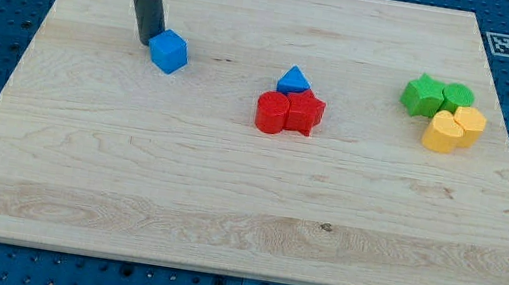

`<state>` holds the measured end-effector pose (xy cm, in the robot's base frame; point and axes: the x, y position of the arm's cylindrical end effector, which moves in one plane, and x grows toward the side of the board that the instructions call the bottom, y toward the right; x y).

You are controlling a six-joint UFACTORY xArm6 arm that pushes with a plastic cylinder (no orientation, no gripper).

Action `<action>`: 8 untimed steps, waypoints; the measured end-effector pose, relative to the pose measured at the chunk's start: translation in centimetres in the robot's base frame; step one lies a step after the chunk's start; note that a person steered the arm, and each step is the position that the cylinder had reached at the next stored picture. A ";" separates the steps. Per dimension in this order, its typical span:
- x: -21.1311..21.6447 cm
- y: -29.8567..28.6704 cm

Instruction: Move the blue cube to the left of the blue triangle

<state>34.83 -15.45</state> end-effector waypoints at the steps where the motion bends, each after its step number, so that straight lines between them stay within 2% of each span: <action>1: 1.6 0.8; 2: 2.0 1.8; 4: 4.7 -0.4; 6: 3.2 3.6; 8: 3.2 3.9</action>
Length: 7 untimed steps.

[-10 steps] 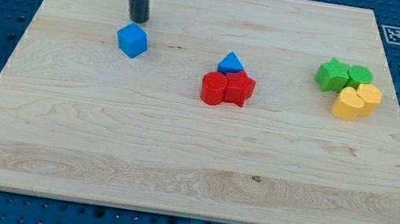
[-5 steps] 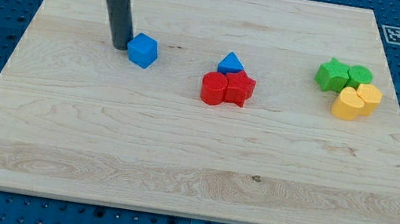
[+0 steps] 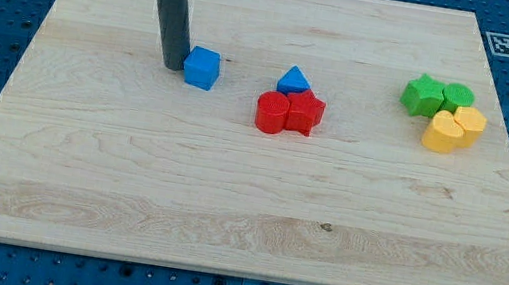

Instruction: Move the blue cube to the left of the blue triangle

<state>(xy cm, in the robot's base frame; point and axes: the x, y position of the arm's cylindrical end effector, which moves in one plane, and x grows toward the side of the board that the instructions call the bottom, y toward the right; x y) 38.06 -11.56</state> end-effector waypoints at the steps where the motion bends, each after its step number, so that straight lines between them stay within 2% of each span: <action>1: 1.3 -1.5; 2: 1.3 -1.1; 4: 1.3 3.0; 7: -1.4 5.1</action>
